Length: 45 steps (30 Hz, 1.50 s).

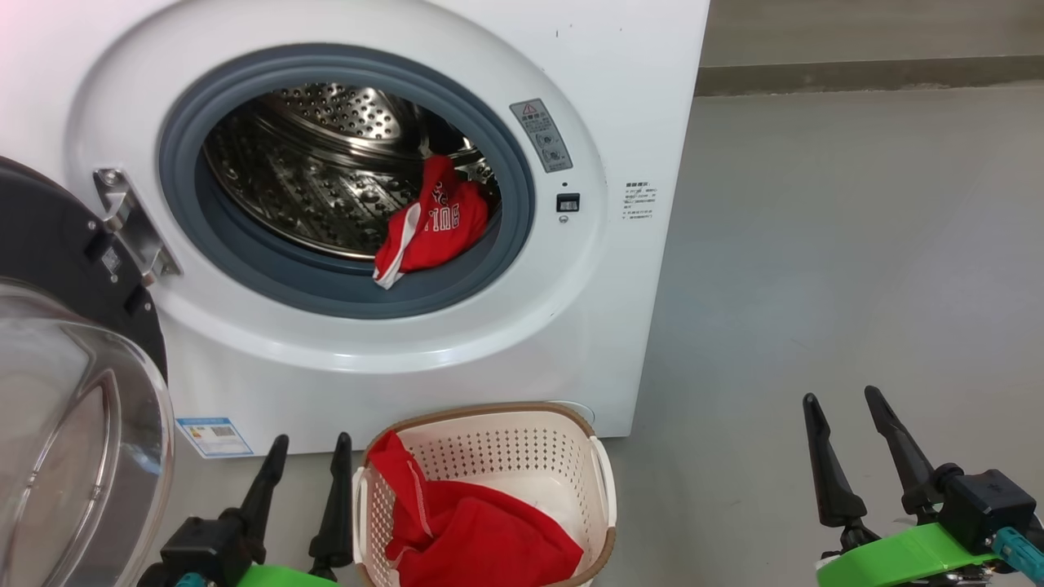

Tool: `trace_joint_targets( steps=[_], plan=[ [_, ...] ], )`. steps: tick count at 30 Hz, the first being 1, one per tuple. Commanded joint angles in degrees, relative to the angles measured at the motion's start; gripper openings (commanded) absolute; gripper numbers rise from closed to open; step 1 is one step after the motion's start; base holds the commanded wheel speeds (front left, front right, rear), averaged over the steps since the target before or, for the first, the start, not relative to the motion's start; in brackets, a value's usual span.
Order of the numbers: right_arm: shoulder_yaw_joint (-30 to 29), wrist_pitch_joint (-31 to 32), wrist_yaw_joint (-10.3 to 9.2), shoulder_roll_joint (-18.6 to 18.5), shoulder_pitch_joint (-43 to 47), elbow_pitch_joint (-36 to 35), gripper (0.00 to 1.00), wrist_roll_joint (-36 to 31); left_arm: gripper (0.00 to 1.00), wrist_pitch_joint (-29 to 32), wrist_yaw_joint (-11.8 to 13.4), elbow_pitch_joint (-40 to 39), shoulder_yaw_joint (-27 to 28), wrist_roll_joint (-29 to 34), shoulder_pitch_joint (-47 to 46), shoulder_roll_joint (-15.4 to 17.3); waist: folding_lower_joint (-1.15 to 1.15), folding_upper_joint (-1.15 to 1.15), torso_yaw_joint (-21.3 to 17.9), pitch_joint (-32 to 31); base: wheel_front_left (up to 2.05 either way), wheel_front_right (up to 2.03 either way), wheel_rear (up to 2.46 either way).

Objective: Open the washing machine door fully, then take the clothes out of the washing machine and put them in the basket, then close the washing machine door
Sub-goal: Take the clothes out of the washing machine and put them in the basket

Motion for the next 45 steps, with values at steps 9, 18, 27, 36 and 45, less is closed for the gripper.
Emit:
trace_joint_targets(
  steps=[9,18,27,36,45],
  plan=[
    [2.0,-0.4,0.36,-0.7,-0.5,-1.4,1.0,0.0,1.0,-0.7,-0.1,-1.4,1.2,-0.8,-1.1,0.7,0.0,0.0,0.0,0.3,0.0,0.0,0.0],
    [2.3,-0.4,0.36,-0.7,-0.7,-1.3,1.0,0.3,1.0,-0.7,-0.7,-0.9,0.7,-1.9,-2.2,-0.1,0.0,0.0,0.0,1.2,0.0,0.0,0.0],
    [2.7,-0.4,0.36,-0.7,-1.3,-1.7,1.0,0.2,1.0,-0.7,-1.3,-0.6,0.2,-1.8,-4.9,-0.3,0.0,0.0,0.0,4.0,0.0,0.0,0.0],
    [2.5,-0.4,0.36,-0.7,-3.6,-2.1,1.0,0.0,1.0,-0.7,-2.2,-0.1,0.2,-1.0,-10.4,-0.6,0.0,0.0,0.3,10.2,0.0,0.0,0.0],
    [3.7,-0.4,0.36,-0.7,-7.0,-2.5,1.0,-0.6,1.0,-0.7,-3.1,1.0,2.7,-0.3,-17.5,-1.3,0.0,0.0,0.2,16.9,0.0,0.0,0.0]
  ],
)
